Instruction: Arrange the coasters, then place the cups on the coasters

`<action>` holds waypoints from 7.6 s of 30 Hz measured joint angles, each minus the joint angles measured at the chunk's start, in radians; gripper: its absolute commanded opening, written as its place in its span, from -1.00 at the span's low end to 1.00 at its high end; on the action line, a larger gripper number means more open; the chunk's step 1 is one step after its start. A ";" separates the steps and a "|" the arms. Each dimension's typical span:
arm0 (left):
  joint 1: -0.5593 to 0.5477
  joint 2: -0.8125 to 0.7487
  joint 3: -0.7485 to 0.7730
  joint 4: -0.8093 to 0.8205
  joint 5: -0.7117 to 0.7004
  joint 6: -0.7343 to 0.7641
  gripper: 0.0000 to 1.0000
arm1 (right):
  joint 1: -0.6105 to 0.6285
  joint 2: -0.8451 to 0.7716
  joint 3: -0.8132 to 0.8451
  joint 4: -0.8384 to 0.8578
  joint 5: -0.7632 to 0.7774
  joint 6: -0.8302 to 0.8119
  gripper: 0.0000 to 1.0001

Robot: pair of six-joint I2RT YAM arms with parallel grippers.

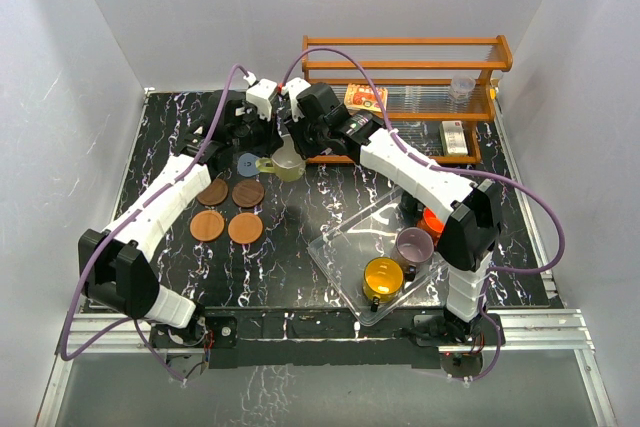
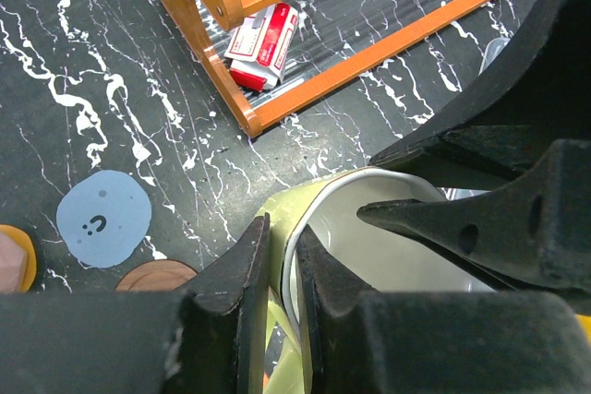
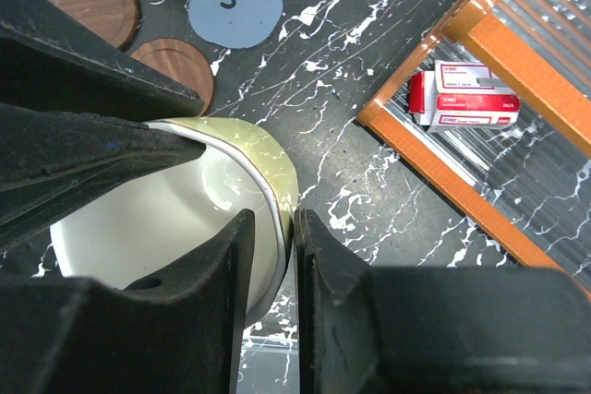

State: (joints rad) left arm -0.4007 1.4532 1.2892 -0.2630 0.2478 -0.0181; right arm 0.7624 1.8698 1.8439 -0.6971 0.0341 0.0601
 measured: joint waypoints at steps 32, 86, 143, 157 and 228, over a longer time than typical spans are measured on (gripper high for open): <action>0.056 -0.020 -0.060 -0.064 -0.055 0.114 -1.00 | -0.187 -0.082 -0.050 0.071 -0.242 -0.012 0.21; 0.602 0.045 -0.260 0.046 0.037 0.173 -1.00 | -0.544 -0.530 -0.730 0.260 -0.715 -0.321 0.40; 0.599 -0.080 -0.093 -0.134 0.362 0.209 0.50 | -0.646 -0.166 -0.435 -0.302 -0.212 -0.903 -0.37; 0.589 -0.090 -0.115 -0.130 0.381 0.204 0.58 | -0.647 -0.156 -0.425 -0.319 -0.237 -0.888 -0.98; -0.066 0.119 0.214 -0.113 -0.031 -0.016 -1.00 | -0.035 -0.166 -0.134 0.120 0.115 0.005 -1.00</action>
State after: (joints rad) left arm -0.4671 1.5726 1.5032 -0.3756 0.2165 -0.0345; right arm 0.7273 1.7035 1.7096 -0.5770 0.1490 0.0654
